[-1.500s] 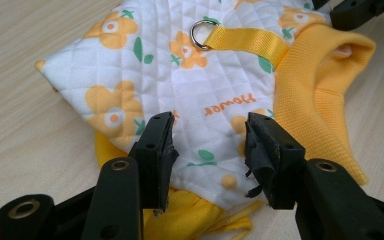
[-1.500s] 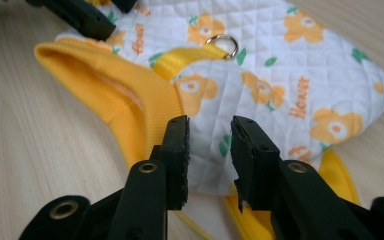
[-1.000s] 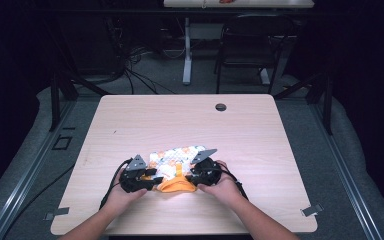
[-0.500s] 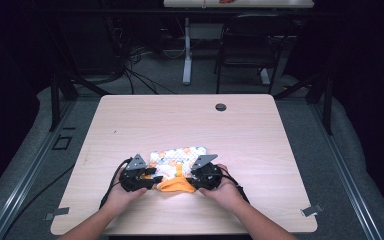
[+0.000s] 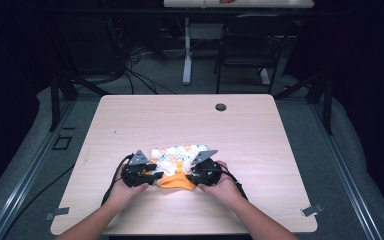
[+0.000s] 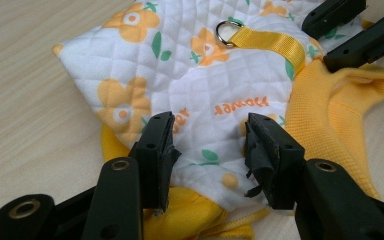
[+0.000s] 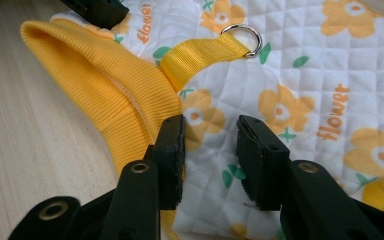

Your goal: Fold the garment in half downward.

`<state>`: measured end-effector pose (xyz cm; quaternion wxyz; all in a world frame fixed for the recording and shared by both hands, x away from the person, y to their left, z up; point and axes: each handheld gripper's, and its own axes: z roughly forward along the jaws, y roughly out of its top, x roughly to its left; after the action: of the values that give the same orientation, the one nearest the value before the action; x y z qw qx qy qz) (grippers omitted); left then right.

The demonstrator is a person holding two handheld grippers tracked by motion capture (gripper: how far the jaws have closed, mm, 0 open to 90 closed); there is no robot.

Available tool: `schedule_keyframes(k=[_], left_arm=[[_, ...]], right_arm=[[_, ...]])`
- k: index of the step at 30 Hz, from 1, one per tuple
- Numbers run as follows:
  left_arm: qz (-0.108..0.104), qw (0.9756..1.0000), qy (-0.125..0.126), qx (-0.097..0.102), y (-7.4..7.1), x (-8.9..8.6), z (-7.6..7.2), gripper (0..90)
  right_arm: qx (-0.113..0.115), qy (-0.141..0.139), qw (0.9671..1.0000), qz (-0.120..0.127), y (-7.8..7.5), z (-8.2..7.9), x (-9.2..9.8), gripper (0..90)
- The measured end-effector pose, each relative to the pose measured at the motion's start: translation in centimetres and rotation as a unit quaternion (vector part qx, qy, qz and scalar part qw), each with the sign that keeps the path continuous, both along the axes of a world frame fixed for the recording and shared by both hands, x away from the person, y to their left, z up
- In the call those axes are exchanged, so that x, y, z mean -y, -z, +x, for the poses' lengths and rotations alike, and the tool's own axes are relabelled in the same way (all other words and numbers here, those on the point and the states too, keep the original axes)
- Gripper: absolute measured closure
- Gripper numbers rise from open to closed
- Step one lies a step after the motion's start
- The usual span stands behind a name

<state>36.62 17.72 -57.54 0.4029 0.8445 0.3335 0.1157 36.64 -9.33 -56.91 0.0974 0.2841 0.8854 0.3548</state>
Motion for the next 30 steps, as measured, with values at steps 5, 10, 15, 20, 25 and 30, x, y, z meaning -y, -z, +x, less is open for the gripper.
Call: schedule_keyframes(k=[5,10,15,20,25,30], left_arm=[[-0.008,0.9999,-0.006,-0.001,0.1,0.0,0.4,54.6],[-0.018,0.9997,-0.015,-0.003,0.2,-0.1,0.8,54.8],[-0.012,0.9997,-0.018,-0.009,0.1,0.1,1.4,55.1],[-0.023,0.9992,-0.031,-0.010,0.2,0.2,2.1,55.4],[-0.023,0.9989,-0.041,-0.011,0.1,0.3,3.0,55.7],[-0.021,0.9985,-0.049,-0.013,0.1,0.7,4.3,56.1]], right_arm=[[0.001,0.005,1.0000,-0.002,0.0,0.6,0.0,62.9],[0.000,0.008,0.9999,-0.007,-0.1,1.1,-0.1,62.5],[0.001,0.014,0.9999,-0.007,-0.1,1.6,-0.2,62.3],[0.000,0.022,0.9997,-0.006,-0.1,2.3,-0.2,62.3],[-0.002,0.029,0.9995,-0.009,-0.2,3.3,-0.3,62.0],[0.001,0.032,0.9993,-0.018,-0.4,4.3,-0.3,61.1]])
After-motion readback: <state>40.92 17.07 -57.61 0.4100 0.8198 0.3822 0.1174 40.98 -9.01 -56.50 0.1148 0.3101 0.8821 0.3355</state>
